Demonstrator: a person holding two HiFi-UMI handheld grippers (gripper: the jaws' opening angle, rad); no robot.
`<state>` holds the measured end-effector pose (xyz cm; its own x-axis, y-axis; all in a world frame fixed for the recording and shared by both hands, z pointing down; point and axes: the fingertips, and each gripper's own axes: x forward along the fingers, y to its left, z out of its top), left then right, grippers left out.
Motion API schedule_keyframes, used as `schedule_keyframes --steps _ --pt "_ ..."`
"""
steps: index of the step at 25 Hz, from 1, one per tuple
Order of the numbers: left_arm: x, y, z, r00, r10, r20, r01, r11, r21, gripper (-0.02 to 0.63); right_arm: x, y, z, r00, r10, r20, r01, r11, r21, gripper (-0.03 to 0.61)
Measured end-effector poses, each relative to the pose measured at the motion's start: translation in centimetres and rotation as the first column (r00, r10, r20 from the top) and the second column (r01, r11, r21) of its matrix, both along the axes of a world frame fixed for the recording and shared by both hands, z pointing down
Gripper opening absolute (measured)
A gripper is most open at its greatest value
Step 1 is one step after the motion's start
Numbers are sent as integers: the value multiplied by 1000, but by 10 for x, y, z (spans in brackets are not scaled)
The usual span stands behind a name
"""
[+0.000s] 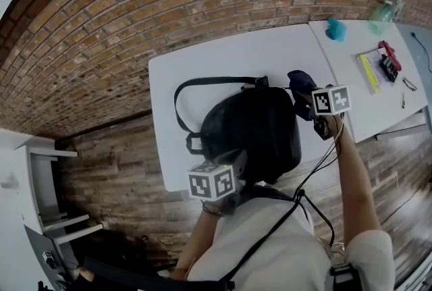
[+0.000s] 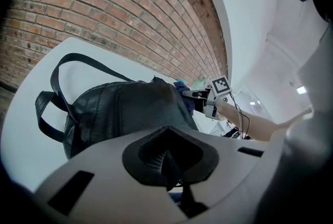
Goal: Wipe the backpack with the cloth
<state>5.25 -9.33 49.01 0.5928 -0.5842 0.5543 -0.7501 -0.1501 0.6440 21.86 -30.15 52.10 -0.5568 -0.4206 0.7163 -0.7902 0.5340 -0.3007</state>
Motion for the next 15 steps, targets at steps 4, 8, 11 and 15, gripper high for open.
schedule_keyframes --steps 4,8,11,15 --pt "0 -1 5 1000 5 3 -5 1000 -17 5 -7 1 13 1000 -14 18 15 999 -44 55" --pt "1 -1 10 1000 15 8 -14 999 -32 5 -11 5 17 999 -27 35 29 997 -67 55" --pt "3 0 11 1000 24 7 -24 999 -35 5 -12 10 19 999 -28 46 31 997 -77 55" --pt "3 -1 12 999 33 6 -33 999 -36 5 -11 15 18 998 -16 60 21 996 -84 55"
